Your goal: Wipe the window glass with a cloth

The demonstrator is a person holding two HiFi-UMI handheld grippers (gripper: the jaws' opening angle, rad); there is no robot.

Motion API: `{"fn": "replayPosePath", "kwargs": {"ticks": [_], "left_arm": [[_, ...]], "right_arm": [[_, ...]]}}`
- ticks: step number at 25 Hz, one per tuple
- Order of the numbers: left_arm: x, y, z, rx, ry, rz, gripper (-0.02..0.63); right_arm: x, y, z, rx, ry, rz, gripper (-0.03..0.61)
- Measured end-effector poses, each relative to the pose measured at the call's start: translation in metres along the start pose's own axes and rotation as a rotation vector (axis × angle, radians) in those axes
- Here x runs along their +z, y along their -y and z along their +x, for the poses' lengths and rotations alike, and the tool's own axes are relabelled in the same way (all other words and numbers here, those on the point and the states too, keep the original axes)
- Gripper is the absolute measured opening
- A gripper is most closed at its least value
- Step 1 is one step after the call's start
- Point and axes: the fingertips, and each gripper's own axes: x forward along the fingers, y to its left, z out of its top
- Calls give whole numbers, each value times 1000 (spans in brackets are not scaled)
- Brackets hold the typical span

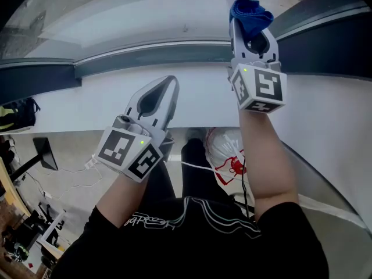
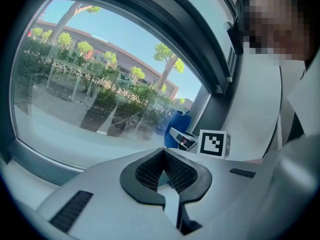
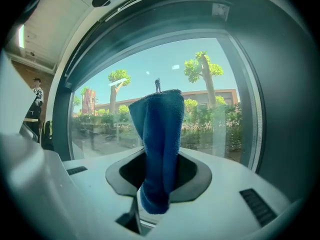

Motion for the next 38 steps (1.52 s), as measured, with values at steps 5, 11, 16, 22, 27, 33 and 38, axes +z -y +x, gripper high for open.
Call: {"fn": "replayPosePath", "kwargs": {"ticks": [5, 11, 16, 22, 27, 33, 38], "left_arm": [[-10, 19, 17, -28, -27, 15, 3], [-14, 32, 34, -52, -53, 32, 3], [-17, 39, 44, -70, -66, 42, 3], [-18, 45, 49, -91, -76, 38, 3], [-22, 40, 48, -99, -77, 31, 3], [-19, 7, 23, -80, -45, -3, 3], [-16, -36, -14, -44, -17, -50, 3]], "right_arm": [[-6, 45, -15, -66, -4, 0, 94], [-8, 78, -23, -105, 8, -26, 94], [-11, 100, -30, -154, 9, 0, 94], [-9, 114, -34, -192, -1, 0, 94], [-9, 109, -33, -195, -2, -40, 94], [-13, 53, -21, -127, -23, -95, 94], [-14, -33, -2, -12, -26, -121, 94]]}}
